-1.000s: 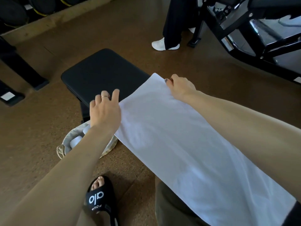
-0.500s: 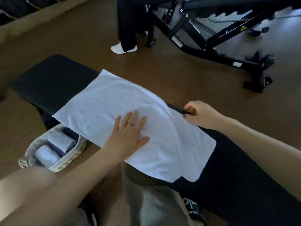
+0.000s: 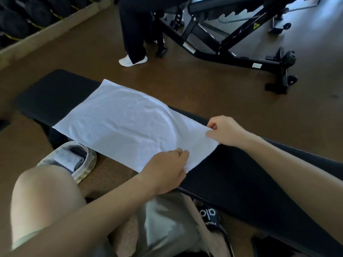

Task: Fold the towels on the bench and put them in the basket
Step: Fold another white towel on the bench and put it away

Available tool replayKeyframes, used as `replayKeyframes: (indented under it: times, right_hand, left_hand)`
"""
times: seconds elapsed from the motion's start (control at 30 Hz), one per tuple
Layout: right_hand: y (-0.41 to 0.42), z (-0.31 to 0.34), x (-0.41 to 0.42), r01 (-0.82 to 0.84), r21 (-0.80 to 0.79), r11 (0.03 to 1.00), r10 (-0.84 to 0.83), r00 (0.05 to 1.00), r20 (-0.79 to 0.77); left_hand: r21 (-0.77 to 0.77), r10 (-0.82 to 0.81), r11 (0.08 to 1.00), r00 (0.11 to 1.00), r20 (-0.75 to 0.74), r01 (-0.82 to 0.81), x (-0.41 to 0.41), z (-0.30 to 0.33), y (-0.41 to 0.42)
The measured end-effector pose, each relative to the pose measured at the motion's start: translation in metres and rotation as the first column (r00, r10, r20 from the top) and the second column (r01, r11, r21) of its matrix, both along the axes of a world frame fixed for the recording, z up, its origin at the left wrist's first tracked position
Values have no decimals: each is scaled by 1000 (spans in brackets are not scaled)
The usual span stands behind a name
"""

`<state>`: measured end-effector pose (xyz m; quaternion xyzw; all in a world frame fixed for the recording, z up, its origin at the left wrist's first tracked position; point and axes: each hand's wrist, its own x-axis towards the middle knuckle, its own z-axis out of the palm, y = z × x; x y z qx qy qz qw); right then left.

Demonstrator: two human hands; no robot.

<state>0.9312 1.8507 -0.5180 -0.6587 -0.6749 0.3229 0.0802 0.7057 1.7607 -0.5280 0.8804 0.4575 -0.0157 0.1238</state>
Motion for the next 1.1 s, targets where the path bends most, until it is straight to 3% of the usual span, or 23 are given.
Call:
replayKeyframes:
  times: [0.13, 0.2, 0.3, 0.37, 0.47, 0.83, 0.9, 1.1]
  right_hand:
    - [18, 13, 13, 228, -51, 972, -233, 923, -308]
    - [25, 15, 18, 291, -155, 944, -329, 856, -399]
    - [26, 3, 22, 308, -206, 929, -364, 863, -351]
    - [26, -7, 25, 328, -114, 938, -347, 902, -259]
    - [25, -16, 29, 380, -5, 925, -370, 898, -238]
    - [25, -32, 41, 410, 41, 911, -397, 900, -179]
    - [27, -32, 42, 438, 67, 897, -416, 884, -212]
    - [30, -37, 42, 427, 87, 900, -404, 892, -202]
  left_hand:
    - [-258, 268, 940, 952, 147, -225, -11, 21, 13]
    - [-304, 324, 912, 939, 117, -276, -16, 27, 20]
    - [-99, 198, 975, 980, -19, -199, -13, 25, 12]
    - [21, 104, 994, 992, -68, -103, -3, 18, -3]
    - [77, 3, 997, 988, -157, 9, 15, -2, -22]
    - [37, -219, 975, 974, -47, 221, 10, -22, -40]
    - [35, -324, 943, 937, -131, 331, 9, -25, -40]
    - [82, -417, 868, 808, -416, 490, 17, -25, -48]
